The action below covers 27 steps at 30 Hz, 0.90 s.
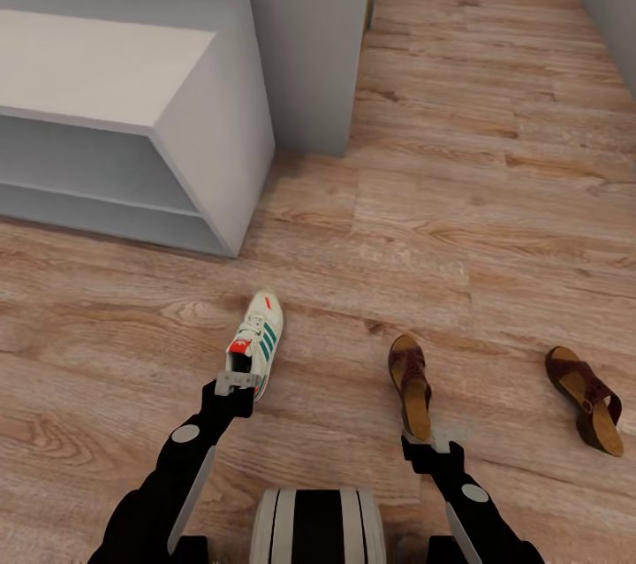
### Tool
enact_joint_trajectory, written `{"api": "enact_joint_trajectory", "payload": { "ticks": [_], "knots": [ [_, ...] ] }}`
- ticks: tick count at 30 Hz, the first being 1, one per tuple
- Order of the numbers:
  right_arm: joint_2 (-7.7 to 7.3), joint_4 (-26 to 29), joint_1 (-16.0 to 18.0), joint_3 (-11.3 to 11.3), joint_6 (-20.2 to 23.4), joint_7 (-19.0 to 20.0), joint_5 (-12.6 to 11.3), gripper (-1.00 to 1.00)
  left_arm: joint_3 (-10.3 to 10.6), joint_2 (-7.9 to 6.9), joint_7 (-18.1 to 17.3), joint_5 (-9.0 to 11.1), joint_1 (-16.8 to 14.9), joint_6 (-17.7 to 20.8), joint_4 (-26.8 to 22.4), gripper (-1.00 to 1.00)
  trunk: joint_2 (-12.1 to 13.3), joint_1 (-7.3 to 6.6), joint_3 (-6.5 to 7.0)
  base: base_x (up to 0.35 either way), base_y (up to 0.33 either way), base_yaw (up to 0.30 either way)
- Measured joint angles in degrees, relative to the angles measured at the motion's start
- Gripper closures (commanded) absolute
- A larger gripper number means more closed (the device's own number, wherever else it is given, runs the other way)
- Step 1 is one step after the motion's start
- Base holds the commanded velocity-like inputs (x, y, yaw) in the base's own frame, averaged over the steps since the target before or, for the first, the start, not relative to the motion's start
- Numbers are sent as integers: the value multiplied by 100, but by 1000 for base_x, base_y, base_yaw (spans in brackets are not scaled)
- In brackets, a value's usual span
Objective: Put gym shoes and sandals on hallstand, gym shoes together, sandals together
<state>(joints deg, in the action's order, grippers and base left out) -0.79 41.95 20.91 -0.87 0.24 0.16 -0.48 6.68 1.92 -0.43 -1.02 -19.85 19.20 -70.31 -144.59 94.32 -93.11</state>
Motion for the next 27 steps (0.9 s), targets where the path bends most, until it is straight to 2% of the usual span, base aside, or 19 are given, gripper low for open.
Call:
{"api": "enact_joint_trajectory", "payload": {
  "ticks": [4, 8, 14, 22, 27],
  "knots": [
    [-1, -6, 0, 2, 0, 1, -2, -100, 0, 0, 1, 0, 0, 0, 0, 100, -5, 10, -124, 0, 0, 0],
    [-1, -13, -6, 2, -36, 0, -2, -100, 0, 0, 3, 0, 0, 0, -2, 100, -6, 10, -131, 0, 0, 0],
    [-1, -13, -18, 1, -792, 0, -7, -100, 0, 0, 3, 0, 0, 0, -7, 100, -6, 10, -132, 0, 0, 0],
    [3, -11, -18, -1, -874, 0, -8, -100, 1, 0, 5, 0, 0, 2, -9, 100, -6, 10, -132, 3, 0, 0],
    [4, -9, -17, 1, -876, -2, -8, -100, 0, 0, 5, 0, 0, 0, -9, 100, -6, 8, -131, 171, 0, 0]
  ]
}}
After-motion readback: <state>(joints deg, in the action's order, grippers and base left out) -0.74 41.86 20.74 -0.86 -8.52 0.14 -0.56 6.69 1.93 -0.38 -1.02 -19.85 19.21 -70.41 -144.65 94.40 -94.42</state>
